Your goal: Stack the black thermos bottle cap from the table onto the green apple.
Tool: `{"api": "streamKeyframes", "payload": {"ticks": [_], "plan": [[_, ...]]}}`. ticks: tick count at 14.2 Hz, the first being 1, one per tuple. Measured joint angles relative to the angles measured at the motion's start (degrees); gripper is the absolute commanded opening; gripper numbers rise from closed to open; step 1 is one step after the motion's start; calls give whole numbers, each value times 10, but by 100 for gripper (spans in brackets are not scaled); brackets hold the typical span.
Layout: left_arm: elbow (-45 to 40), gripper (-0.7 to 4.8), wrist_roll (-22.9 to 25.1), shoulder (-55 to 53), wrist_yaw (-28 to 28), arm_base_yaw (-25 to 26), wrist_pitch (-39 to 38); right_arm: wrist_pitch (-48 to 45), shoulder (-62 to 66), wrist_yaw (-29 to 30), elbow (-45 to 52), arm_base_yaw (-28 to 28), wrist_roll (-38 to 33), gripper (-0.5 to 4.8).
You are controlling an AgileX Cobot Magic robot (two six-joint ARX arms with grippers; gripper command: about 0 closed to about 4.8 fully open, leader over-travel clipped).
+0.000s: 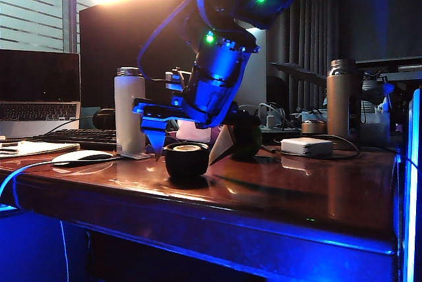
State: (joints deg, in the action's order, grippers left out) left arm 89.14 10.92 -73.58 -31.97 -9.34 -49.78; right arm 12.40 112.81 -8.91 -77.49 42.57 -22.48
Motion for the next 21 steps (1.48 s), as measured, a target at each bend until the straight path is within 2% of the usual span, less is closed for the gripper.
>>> {"api": "streamKeyframes", "payload": {"ticks": [3,4,7,11,12,14,21], "plan": [[0,-4,0,0,0,0,0,-1,0,0,0,-1,0,479],[0,-4,-2,0,0,0,0,-1,0,1,0,-1,0,463],[0,-4,-2,0,0,0,0,0,0,26,0,-1,0,334],[0,-4,-2,0,0,0,0,-2,0,73,0,-2,27,336],[0,-4,-2,0,0,0,0,-4,0,72,0,-2,39,336],[0,-4,-2,0,0,0,0,-5,0,29,0,0,42,336],[0,-4,-2,0,0,0,-4,23,-5,27,-15,-18,52,336]]}}
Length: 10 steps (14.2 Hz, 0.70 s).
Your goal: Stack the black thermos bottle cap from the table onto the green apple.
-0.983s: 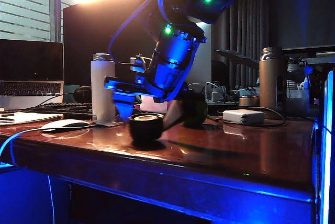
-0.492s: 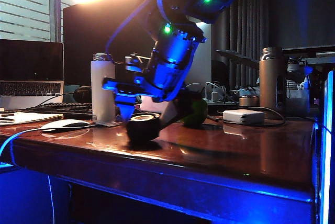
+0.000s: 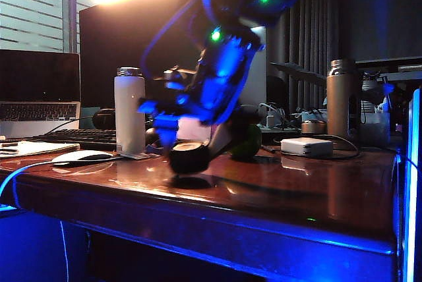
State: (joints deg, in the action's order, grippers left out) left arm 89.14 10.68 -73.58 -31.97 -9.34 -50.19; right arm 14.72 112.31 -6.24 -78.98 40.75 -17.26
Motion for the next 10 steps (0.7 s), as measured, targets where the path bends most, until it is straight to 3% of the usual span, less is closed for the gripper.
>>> {"api": "streamKeyframes", "payload": {"ticks": [5,10], "plan": [[0,-3,0,0,0,0,-2,106,-13,0,-133,-65,45,336],[0,-3,0,0,0,0,-2,128,-11,11,-206,-140,79,336]]}}
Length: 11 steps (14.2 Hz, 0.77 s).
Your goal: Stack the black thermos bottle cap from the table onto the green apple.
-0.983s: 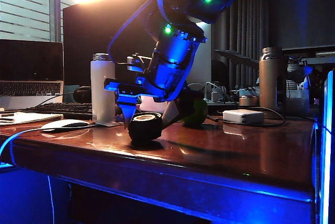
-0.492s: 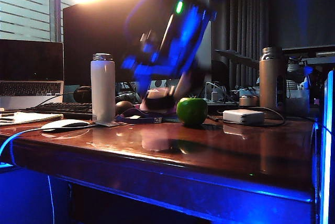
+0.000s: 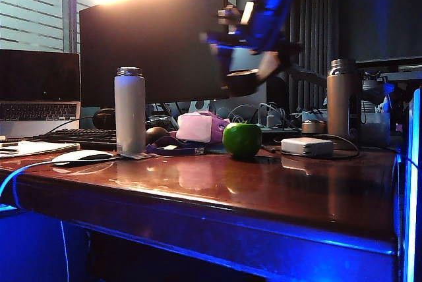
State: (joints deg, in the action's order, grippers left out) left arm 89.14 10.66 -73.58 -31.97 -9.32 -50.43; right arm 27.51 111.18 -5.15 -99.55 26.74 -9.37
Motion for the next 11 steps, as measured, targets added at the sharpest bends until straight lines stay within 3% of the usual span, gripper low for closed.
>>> {"api": "streamKeyframes", "payload": {"ticks": [5,11], "plan": [[0,-4,0,0,0,0,-17,-32,27,66,-28,-52,18,336],[0,-4,0,0,0,0,-32,37,136,83,-185,-56,37,336]]}}
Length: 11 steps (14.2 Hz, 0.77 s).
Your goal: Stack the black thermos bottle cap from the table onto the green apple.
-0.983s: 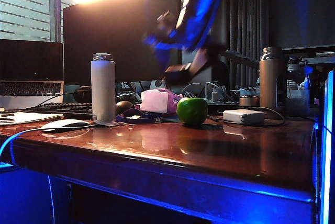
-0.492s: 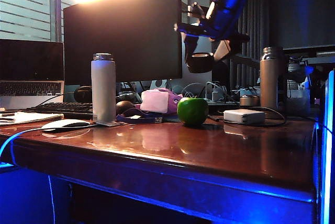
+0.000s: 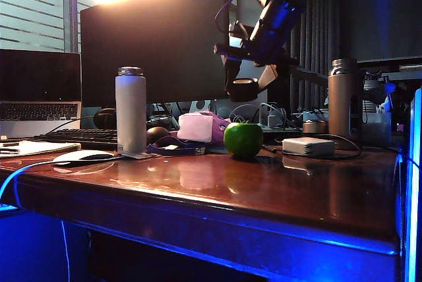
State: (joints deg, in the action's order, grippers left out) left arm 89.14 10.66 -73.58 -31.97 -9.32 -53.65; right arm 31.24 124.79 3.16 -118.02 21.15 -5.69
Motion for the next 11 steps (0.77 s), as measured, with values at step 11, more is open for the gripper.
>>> {"api": "streamKeyframes", "payload": {"ticks": [11], "plan": [[0,-4,0,0,0,0,-3,31,59,5,-103,-23,2,336]]}}
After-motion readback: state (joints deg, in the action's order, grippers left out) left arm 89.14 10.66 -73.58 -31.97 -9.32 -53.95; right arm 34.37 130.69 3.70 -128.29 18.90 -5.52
